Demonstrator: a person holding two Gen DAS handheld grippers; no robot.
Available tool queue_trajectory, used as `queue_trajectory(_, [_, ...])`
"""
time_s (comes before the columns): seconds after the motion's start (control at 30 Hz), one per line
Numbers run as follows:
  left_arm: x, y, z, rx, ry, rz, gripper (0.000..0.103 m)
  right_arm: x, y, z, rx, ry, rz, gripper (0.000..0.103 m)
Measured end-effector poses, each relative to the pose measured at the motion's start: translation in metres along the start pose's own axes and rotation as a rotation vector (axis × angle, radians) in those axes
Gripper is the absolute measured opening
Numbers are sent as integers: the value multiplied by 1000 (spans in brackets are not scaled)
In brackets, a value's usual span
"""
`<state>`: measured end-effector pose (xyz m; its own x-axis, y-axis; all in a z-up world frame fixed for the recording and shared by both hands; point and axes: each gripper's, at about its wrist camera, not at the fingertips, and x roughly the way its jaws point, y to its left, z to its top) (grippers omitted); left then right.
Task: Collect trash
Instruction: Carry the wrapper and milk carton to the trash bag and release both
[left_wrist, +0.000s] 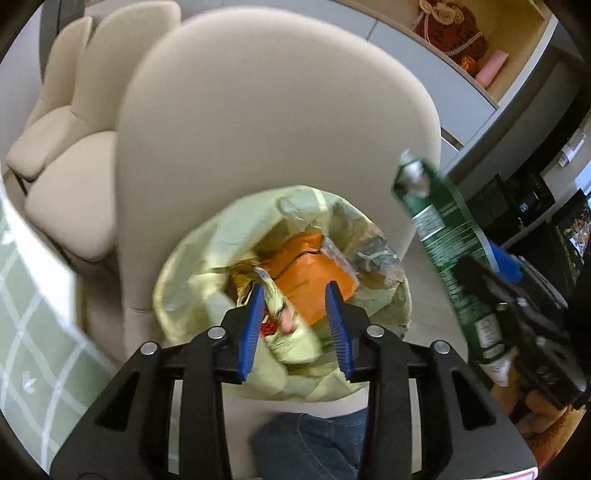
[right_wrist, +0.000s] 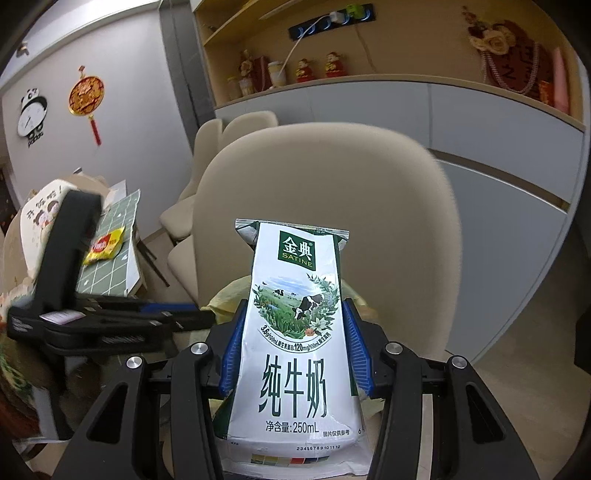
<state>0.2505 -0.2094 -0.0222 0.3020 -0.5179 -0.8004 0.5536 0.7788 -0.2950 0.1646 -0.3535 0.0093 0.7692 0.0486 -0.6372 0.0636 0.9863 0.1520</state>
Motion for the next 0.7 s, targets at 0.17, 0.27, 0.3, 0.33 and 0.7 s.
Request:
queue_trajectory(0.17, [-35,14,-14,-18,-22,22,34,30,22,-1,-41,83,35,46])
queue_trajectory(0.27, [-54,24,-25,-27,-32,32,35,52,32,-7,-55,160,19,47])
queue_trajectory(0.3, [-61,29,-31,-34,-36,37,35,60,34,-9,-63,184,10,46])
queue_trajectory(0.33, [-67,34,-35,-39,-37,40,35,66,35,-12,-71,203,0,46])
queue_trajectory(0.7, [-113,74,-65,-103,-74,75,39,132,19,-31,-27,337,-59,46])
